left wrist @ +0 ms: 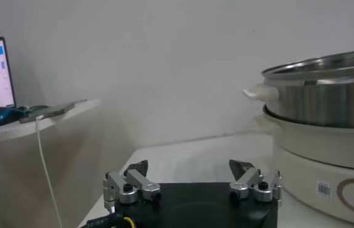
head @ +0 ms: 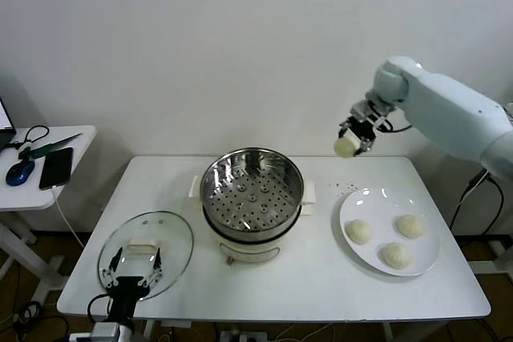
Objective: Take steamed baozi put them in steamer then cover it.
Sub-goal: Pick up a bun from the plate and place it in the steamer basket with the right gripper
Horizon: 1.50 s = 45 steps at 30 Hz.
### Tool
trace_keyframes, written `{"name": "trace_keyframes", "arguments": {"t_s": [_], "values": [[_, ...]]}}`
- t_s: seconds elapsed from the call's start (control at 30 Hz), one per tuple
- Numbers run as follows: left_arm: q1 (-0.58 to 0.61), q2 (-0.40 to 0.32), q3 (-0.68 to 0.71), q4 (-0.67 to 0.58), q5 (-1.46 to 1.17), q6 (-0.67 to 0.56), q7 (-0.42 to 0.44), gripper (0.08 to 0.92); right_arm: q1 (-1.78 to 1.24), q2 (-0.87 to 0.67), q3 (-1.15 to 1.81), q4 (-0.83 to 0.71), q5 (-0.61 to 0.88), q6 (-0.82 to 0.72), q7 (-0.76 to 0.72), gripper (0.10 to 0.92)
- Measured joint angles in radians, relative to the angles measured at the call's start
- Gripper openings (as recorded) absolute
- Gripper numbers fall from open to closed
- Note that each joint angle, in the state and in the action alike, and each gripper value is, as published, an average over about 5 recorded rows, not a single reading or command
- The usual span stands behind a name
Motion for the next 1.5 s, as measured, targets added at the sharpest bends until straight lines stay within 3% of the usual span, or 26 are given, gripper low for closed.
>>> {"name": "trace_keyframes", "arguments": {"t_s": [0.27, 0.63, 1.23, 1.5], "values": [[0.014, -0.002, 0.003, -0.005, 0.002, 0.000, -0.001, 0.823, 0.021, 0.140, -0.008, 0.056, -0.075, 0.102, 0.003, 0.670], [0.021, -0.008, 0.004, -0.019, 0.008, 0.002, -0.002, 0.823, -0.087, 0.291, 0.030, 0.046, -0.316, 0.225, 0.050, 0.670], [0.030, -0.005, -0.001, -0.031, 0.006, 0.010, -0.009, 0.823, -0.262, 0.367, 0.085, -0.009, -0.562, 0.297, 0.096, 0.678], [0.030, -0.006, 0.000, -0.031, 0.008, 0.010, -0.009, 0.823, -0.275, 0.373, 0.101, -0.014, -0.581, 0.300, 0.104, 0.812]]}}
